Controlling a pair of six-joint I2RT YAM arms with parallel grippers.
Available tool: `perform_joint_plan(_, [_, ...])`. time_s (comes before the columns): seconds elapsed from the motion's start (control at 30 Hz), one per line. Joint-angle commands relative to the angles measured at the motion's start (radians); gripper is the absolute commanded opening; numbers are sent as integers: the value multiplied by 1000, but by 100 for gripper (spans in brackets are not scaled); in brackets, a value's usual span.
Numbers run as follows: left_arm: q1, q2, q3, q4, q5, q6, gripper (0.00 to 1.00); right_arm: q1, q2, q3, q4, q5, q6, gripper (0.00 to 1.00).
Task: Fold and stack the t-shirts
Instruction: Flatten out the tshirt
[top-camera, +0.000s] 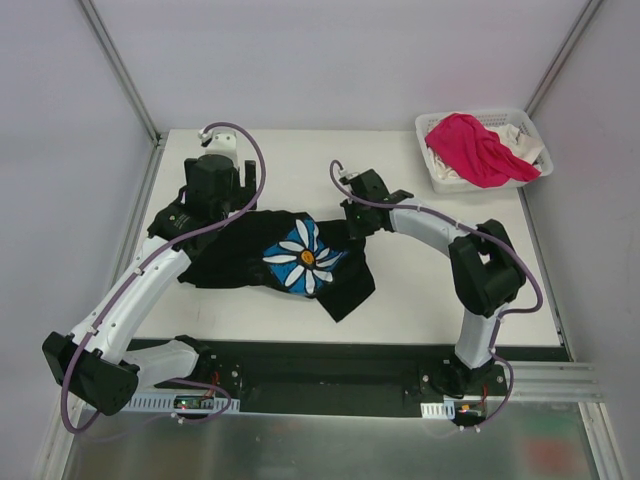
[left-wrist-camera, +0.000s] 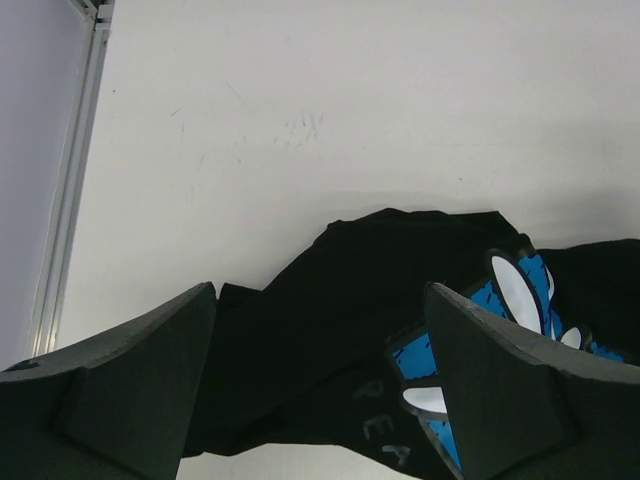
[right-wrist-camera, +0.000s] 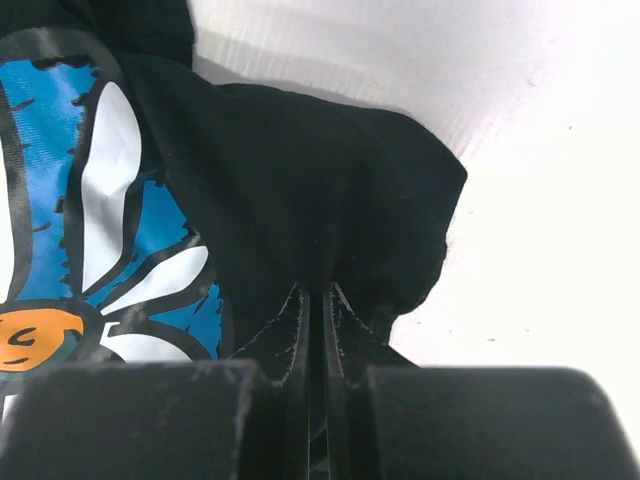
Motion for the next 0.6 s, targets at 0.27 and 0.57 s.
perform_joint_plan(0.27, [5,2,-11,18,104,28,84,-82,-52,407,-207,253,-113,1])
perform_joint_plan(0.57, [5,5,-20,21,134,22,84,-76,-170,532,-294,258,-150,3])
